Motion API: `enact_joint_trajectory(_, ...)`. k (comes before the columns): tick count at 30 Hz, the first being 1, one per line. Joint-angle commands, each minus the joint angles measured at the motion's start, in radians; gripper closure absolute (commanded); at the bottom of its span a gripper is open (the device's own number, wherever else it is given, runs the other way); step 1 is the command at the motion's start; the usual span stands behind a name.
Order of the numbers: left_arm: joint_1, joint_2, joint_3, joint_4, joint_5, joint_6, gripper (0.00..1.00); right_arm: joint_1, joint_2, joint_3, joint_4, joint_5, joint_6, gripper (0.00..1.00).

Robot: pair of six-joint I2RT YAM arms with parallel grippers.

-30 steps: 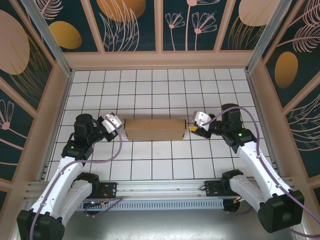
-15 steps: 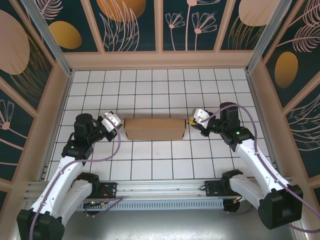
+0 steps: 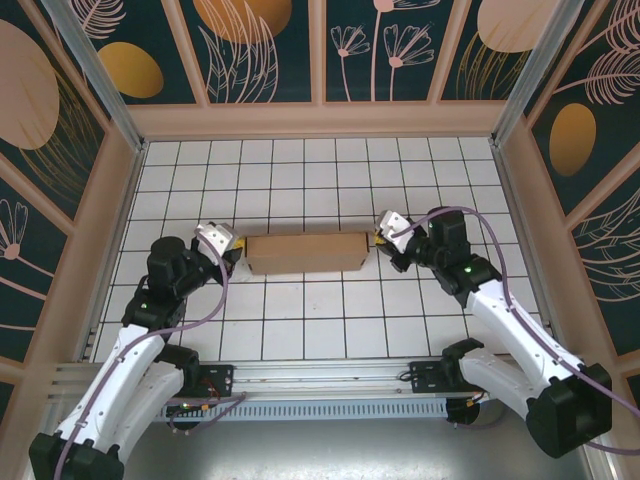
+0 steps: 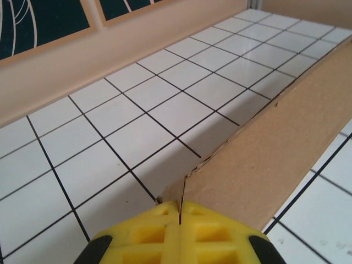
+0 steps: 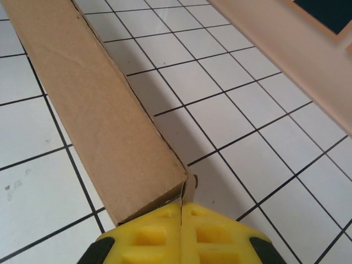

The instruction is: Fold the paper box

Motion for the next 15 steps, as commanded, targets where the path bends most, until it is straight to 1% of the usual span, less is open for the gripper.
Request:
enact_joint_trajectory(1,-0.046,-0.007,0.001,0.076,0.047,-0.154,1.00,0.069,-0.026,-0.023,0.121,0.047,0.117,1.00)
enact_joint_trajectory(4,-0.064,0.004,0.014,0.086,0.028,-0.253,1.00,0.109,-0.019,-0.028,0.137,0.123,0.141,1.00)
enact_joint_trajectory(9,-0.089,0.043,0.045,0.086,-0.058,-0.428,1.00,0.168,-0.019,-0.047,0.172,0.179,0.193,1.00)
enact_joint_trajectory(15,-0.110,0.076,0.057,0.065,-0.114,-0.567,1.00,0.245,-0.012,-0.046,0.192,0.286,0.300,1.00)
